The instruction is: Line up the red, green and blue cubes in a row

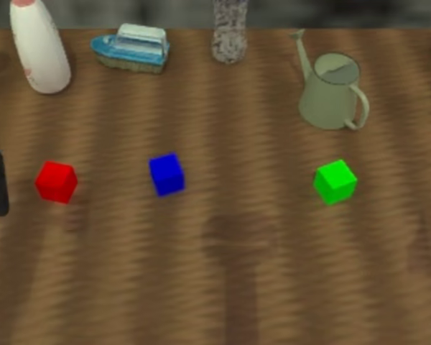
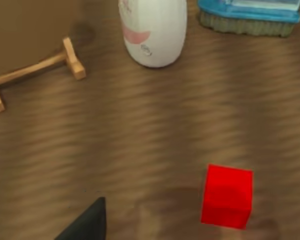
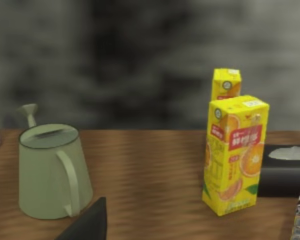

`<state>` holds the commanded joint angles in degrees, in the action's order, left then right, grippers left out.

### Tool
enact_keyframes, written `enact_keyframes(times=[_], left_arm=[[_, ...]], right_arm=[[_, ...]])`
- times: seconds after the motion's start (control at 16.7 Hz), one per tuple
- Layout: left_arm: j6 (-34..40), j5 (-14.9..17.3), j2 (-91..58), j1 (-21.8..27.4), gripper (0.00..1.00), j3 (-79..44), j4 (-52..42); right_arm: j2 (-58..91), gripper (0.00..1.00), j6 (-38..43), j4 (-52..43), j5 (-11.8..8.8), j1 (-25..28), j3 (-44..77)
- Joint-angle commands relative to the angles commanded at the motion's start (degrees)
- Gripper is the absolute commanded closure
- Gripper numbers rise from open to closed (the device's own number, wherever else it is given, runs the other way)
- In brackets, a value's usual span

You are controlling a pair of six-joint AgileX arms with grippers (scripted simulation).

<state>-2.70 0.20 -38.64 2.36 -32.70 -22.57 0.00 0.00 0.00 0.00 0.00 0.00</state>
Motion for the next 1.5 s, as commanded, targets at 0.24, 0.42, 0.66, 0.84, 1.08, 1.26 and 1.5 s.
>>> enact_keyframes(times=[0.24,0.42,0.66,0.84,1.08,1.26,1.5], left_arm=[[-1.66,-0.13,-26.25,1.22,0.00,-18.20,-13.41],[-2.82,-0.24,-44.62,2.11,0.00,-31.13,-23.04],[-4.05,-0.28,-63.50,3.11,0.00,-46.00,-33.61],[-4.67,-0.21,-73.19,3.63,0.00,-54.75,-39.04],[-5.05,-0.10,-79.70,3.94,0.00,-60.63,-42.29],[-5.06,-0.09,-79.92,3.95,0.00,-60.82,-42.39],[-5.14,-0.10,-80.14,3.74,0.00,-59.91,-41.33]], right_arm=[[0.00,0.00,0.00,0.00,0.00,0.00,0.00],[0.00,0.00,0.00,0.00,0.00,0.00,0.00],[0.00,0.00,0.00,0.00,0.00,0.00,0.00],[0.00,0.00,0.00,0.00,0.00,0.00,0.00],[0.00,0.00,0.00,0.00,0.00,0.00,0.00],[0.00,0.00,0.00,0.00,0.00,0.00,0.00],[0.00,0.00,0.00,0.00,0.00,0.00,0.00]])
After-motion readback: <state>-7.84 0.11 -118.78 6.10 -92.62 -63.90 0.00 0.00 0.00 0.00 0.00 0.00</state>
